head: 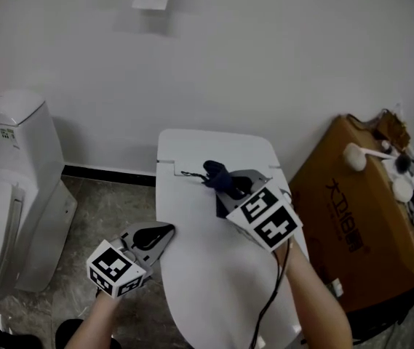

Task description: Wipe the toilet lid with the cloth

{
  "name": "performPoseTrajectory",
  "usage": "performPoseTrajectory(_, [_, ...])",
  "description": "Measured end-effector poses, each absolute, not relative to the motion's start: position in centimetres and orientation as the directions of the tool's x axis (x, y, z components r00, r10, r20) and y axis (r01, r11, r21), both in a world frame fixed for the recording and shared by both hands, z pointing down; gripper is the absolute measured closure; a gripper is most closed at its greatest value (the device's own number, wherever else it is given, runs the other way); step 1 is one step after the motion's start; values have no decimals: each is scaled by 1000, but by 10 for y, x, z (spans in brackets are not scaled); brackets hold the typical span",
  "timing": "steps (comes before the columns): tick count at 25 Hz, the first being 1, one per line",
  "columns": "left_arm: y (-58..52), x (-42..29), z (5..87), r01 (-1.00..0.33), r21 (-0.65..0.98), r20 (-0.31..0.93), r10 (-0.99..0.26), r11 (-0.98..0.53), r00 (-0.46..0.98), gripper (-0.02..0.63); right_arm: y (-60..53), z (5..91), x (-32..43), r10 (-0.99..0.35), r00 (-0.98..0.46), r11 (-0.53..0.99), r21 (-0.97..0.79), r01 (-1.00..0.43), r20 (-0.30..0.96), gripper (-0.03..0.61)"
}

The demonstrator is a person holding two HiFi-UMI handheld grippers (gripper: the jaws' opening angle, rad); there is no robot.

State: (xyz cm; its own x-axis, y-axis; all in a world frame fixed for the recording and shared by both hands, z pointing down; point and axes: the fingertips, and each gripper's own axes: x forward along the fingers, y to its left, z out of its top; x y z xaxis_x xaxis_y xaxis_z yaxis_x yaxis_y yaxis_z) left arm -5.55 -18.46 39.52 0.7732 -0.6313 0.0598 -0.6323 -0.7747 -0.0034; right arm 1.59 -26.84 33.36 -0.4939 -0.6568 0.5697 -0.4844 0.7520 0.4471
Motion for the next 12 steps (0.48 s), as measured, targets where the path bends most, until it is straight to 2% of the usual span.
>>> performPoseTrajectory(12, [-175,-52,397,-648,-71,127,-651,-758,748,598,-279,321,208,-779,-265,582,498,-642,569,515])
